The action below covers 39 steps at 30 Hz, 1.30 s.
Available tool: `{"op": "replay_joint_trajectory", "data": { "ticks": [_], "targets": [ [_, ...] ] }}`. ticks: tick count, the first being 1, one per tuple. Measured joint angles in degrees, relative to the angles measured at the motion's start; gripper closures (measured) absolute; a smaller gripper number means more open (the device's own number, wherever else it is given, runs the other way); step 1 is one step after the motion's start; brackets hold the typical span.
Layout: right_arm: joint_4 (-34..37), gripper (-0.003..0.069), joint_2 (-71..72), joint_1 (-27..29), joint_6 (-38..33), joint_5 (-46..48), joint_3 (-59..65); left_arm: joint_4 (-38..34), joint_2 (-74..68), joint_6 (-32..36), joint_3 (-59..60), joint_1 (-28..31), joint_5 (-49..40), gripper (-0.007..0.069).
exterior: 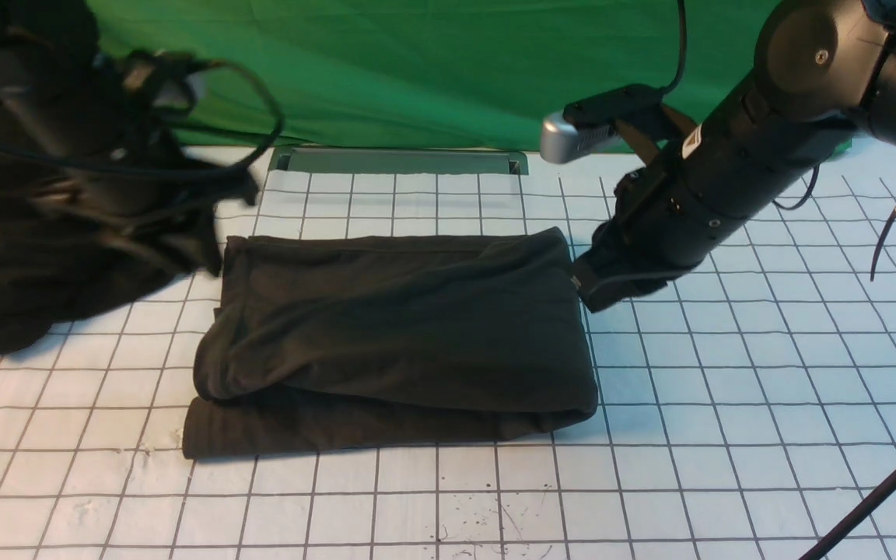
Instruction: Fold a long-sleeved shirt over a white checkered tablecloth.
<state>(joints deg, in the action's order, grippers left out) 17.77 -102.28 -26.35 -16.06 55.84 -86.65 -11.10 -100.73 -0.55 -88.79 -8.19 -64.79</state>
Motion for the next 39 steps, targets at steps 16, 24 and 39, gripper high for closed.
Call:
{"op": "replay_joint_trajectory", "data": {
  "ticks": [16,24,39],
  "targets": [
    [-1.74,0.0656,-15.77,-2.24,4.57,3.74,-6.07,-0.55,-11.96,-0.17,5.91,-7.82,7.16,0.0631],
    [-2.96,0.0656,-16.34,-2.19,4.92,2.69,1.89,0.57,-11.11,-0.65,10.89,-7.94,10.96,0.0631],
    [-4.76,0.0656,-8.79,-1.98,5.52,2.45,1.4,11.1,-8.42,-2.48,5.04,-3.73,8.1,0.063]
  ]
}}
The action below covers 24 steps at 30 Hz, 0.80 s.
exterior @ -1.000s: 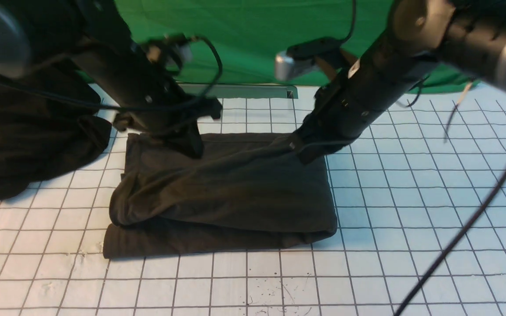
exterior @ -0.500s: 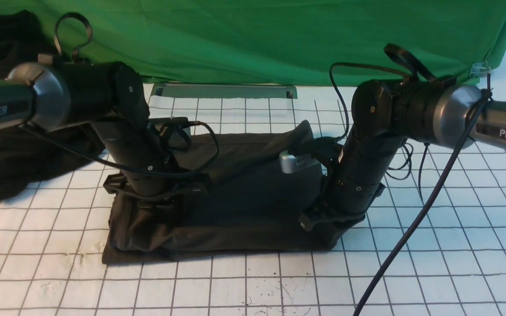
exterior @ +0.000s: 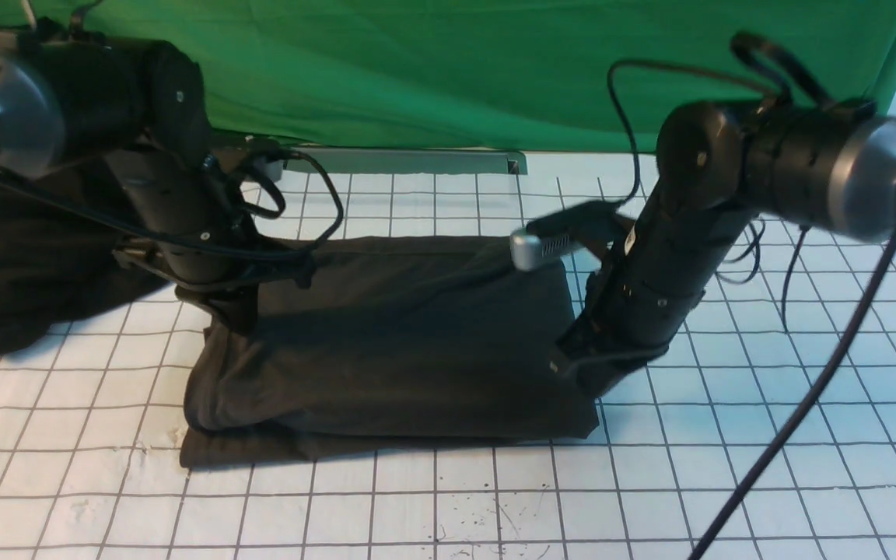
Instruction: Fold a long-sleeved shirt over a white checkered tablecloth.
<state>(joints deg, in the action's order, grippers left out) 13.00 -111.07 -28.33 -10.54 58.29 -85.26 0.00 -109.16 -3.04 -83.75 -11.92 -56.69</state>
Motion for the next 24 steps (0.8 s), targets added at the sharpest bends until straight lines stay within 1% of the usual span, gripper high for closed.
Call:
{"op": "replay_joint_trajectory", "data": {
  "ticks": [5,7,8,10,12,14,18,19,24],
  "targets": [
    [3.2,0.0656,1.96,-0.22,-0.06,0.99,-3.1,-0.97,0.52,0.05,0.0,0.82,-0.14,0.063],
    [3.95,0.0656,2.01,-0.93,-0.73,0.4,-3.73,-6.52,1.9,1.05,0.0,0.82,0.7,0.063],
    [3.95,0.0656,2.01,-0.98,-0.72,0.33,-3.73,-7.01,2.02,1.56,0.0,0.82,0.7,0.063],
    [4.32,0.0656,2.01,-1.35,-1.0,-0.7,-3.73,-13.14,3.63,4.72,0.0,-0.04,-0.34,0.063],
    [4.32,0.0656,2.01,-1.27,-1.0,-1.49,-3.73,-15.94,4.22,5.8,-0.06,-1.13,-2.27,0.063],
    [4.32,0.0655,2.05,-0.83,-1.0,-1.88,-3.73,-17.02,4.23,6.27,-0.17,-2.39,-4.01,0.063],
    [4.32,0.065,2.05,1.52,-0.79,-0.24,-4.06,-16.41,4.23,6.49,1.59,-4.66,-5.96,0.063],
    [4.32,0.065,2.12,2.76,-0.74,1.41,-4.18,-15.81,4.23,6.49,3.74,-5.23,-6.0,0.063],
    [4.27,0.0649,3.34,6.5,-1.0,8.14,-4.18,-12.55,4.18,5.47,10.37,-4.79,-3.93,0.063]
  ]
}}
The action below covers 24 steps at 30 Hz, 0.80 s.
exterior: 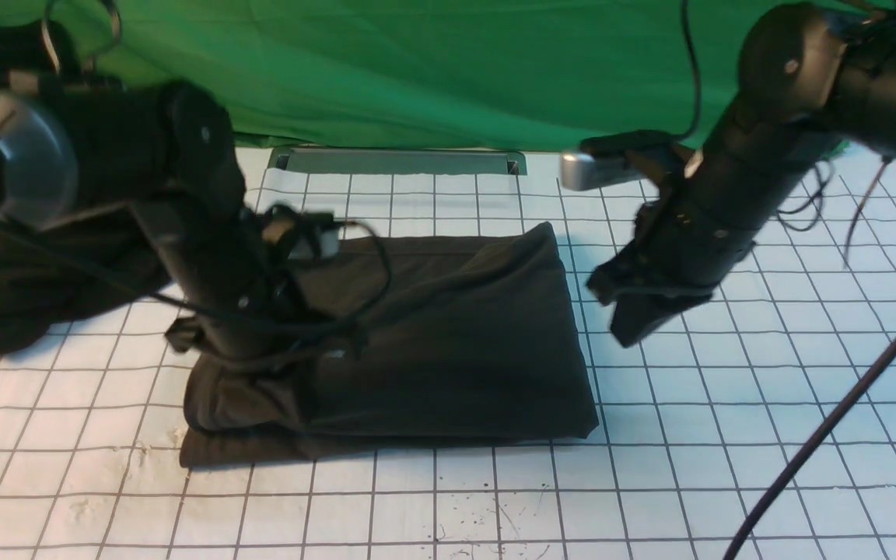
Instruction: Fold a long-sleeved shirt over a white checkered tablecloth.
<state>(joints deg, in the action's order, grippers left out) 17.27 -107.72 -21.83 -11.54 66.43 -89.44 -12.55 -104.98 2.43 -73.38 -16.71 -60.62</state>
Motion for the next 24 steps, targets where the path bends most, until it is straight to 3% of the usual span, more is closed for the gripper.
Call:
{"op": "replay_joint_trajectory", "data": {
  "ticks": [7,14,21,24],
  "targets": [
    [-0.41,0.0649,9.29,2.07,-0.06,2.56,0.0,-0.04,1.55,-1.38,2.05,1.2,-0.11,0.063],
    [-0.35,0.0649,28.9,2.07,-0.05,1.18,1.79,0.18,18.3,-1.01,2.33,1.2,-0.86,0.063],
    [-0.79,0.0649,55.08,2.07,-2.07,-20.67,15.77,-1.84,42.0,-0.96,3.48,1.2,0.87,0.063],
    [-2.24,0.0649,73.77,2.07,-2.83,-39.6,30.19,-2.44,56.57,-0.96,8.0,1.2,4.24,0.063]
  ]
}}
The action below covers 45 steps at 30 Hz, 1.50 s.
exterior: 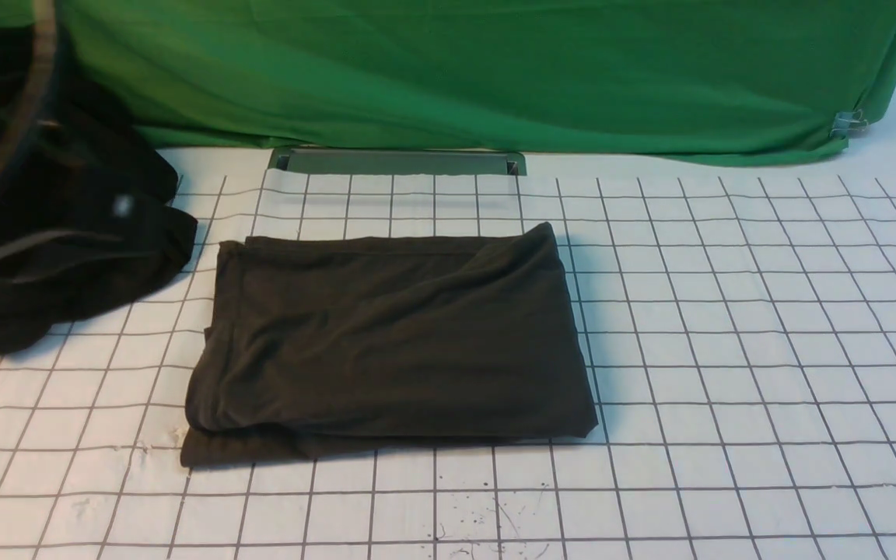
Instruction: Fold a long-sleeved shirt over a white checkered tablecloth.
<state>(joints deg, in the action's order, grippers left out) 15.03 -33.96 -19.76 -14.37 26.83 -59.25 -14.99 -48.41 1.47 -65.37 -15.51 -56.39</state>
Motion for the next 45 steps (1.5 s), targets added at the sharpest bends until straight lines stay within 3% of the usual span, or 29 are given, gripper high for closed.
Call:
{"op": "replay_joint_trajectory", "data": {
  "ticks": [1,7,12,21,37,41,45],
  "targets": [
    [-0.07,0.0649,-0.01,0.0,0.0,0.0,0.82,0.0,1.51,0.0,0.33,0.0,0.26,0.063],
    [-0.46,0.0648,22.49,0.0,-0.04,-23.93,25.3,-0.19,23.33,0.06,13.76,0.0,4.9,0.0629],
    [-0.49,0.0619,30.73,0.0,-0.04,-33.42,35.68,-0.19,38.27,-0.18,24.86,0.0,10.54,0.0629],
    [-0.49,0.0533,32.28,0.0,-0.04,-35.53,37.07,0.27,48.41,-0.47,35.05,0.0,20.1,0.0628],
    [-0.53,0.0497,32.28,0.0,-0.04,-34.93,37.18,1.04,48.53,-0.05,35.12,0.0,21.08,0.0627],
    [-0.53,0.0484,32.28,0.0,-0.04,-34.9,37.18,4.67,48.53,1.74,35.83,0.0,22.2,0.0625],
    [-0.6,0.0475,32.28,0.0,-0.07,-34.85,37.18,9.01,48.48,0.77,40.42,2.19,31.21,0.0624]
  ]
}}
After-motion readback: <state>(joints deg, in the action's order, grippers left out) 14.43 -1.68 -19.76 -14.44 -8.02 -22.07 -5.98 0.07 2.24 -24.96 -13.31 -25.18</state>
